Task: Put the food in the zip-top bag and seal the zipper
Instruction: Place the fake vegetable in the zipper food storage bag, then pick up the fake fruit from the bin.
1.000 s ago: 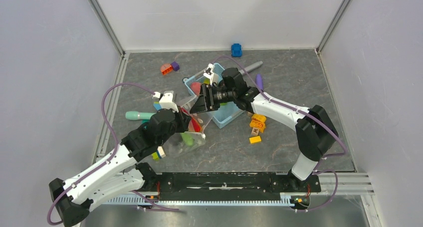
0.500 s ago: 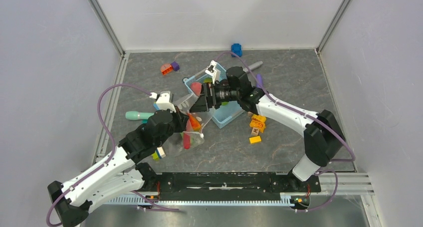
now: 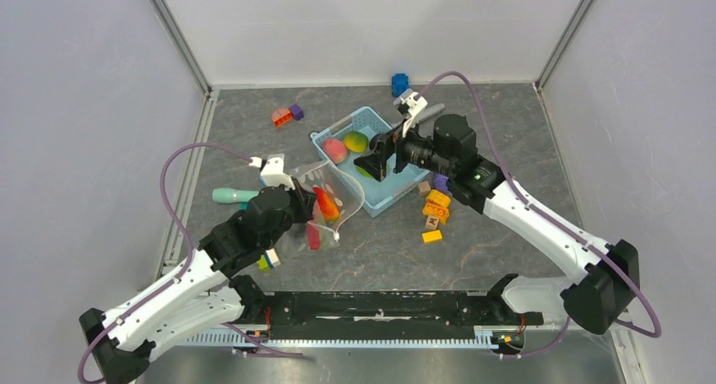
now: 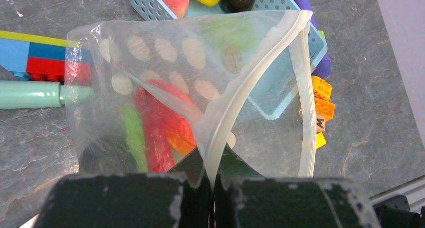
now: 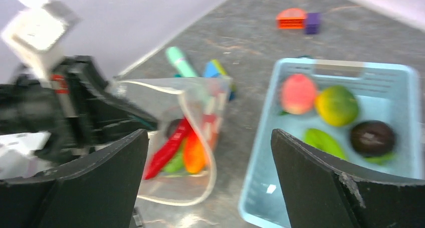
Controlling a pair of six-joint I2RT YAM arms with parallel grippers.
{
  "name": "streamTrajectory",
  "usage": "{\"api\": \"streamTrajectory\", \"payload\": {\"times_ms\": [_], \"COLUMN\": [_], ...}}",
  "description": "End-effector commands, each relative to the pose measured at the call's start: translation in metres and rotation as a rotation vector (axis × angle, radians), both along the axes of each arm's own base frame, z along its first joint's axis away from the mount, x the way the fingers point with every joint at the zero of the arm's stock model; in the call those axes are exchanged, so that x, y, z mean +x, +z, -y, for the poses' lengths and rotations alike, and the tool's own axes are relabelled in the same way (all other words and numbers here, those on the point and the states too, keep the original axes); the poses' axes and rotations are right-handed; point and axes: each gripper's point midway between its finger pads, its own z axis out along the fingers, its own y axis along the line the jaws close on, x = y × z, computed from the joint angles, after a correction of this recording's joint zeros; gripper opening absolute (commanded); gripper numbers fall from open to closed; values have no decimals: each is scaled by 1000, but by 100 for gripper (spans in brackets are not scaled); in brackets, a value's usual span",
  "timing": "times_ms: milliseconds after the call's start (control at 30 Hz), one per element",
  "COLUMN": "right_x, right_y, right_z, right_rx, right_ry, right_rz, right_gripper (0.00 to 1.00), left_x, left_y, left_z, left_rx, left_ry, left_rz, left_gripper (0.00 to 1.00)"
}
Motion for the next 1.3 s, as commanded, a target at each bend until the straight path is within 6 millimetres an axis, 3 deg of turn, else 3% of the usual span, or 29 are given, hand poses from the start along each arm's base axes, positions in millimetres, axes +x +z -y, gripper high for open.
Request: {"api": "streamTrajectory", "payload": {"times_ms": [0,367,733,1267], "right_x": [36,81,114,133], "right_y": [-31,-117,-188,-237], "right_z": [39,48,34,29], "right_rx": [-204,-582,-701,-746], "right_ry": [-188,-154,-114,-147], "right_rz": [179,268,178,142], "right_gripper": [98,98,98,96], "left_x": [4,6,7,6], "left_y": [9,9,7,8], "left_z": [-6,-11,-13,-13], "left_rx": [-20,-15,-8,-10], "left_ry": [40,67,80,78], "left_rz": [39,47,44,45], "left_gripper": [4,4,4,4]}}
